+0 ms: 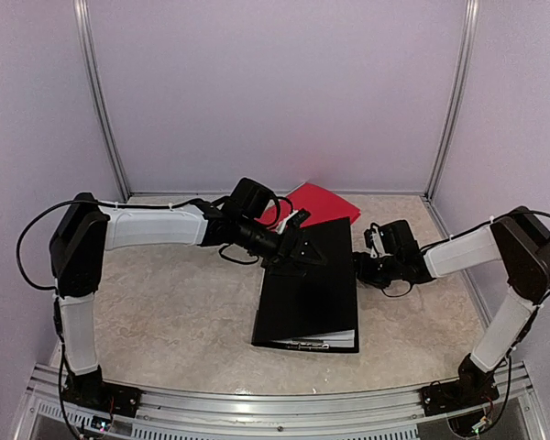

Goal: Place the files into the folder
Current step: Close the folder with files at the center of the board.

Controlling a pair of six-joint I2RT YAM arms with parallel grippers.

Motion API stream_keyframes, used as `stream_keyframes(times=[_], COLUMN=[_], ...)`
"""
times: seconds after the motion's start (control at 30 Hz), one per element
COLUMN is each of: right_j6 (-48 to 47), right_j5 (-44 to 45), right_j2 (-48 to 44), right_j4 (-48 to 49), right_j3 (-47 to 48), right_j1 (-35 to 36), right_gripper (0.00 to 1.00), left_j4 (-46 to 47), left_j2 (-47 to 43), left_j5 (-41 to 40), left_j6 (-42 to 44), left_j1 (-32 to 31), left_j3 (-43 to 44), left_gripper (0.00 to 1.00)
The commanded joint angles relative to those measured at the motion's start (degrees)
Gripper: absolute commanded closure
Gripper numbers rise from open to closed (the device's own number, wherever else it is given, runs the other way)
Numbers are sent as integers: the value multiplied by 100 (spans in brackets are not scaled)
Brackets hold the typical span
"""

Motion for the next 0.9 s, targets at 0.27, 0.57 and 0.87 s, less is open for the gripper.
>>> stream_keyframes(times=[0.27, 0.57, 0.87], right_j6=[-531, -863, -827], right_j5=[1511, 1909, 872], right_j2=[-1148, -1631, -1138], right_j4=[-1875, -2458, -1637], right_j3=[474, 663, 391], right_j1=[-165, -224, 33], right_gripper=[24, 25, 25], left_j4=[62, -30, 225], left_j2=[844, 783, -154], left_j5=[-222, -606, -1313], left_j6=[356, 562, 889], left_j1=[-69, -106, -137], left_j3=[110, -145, -894], left_gripper=[1, 1, 1])
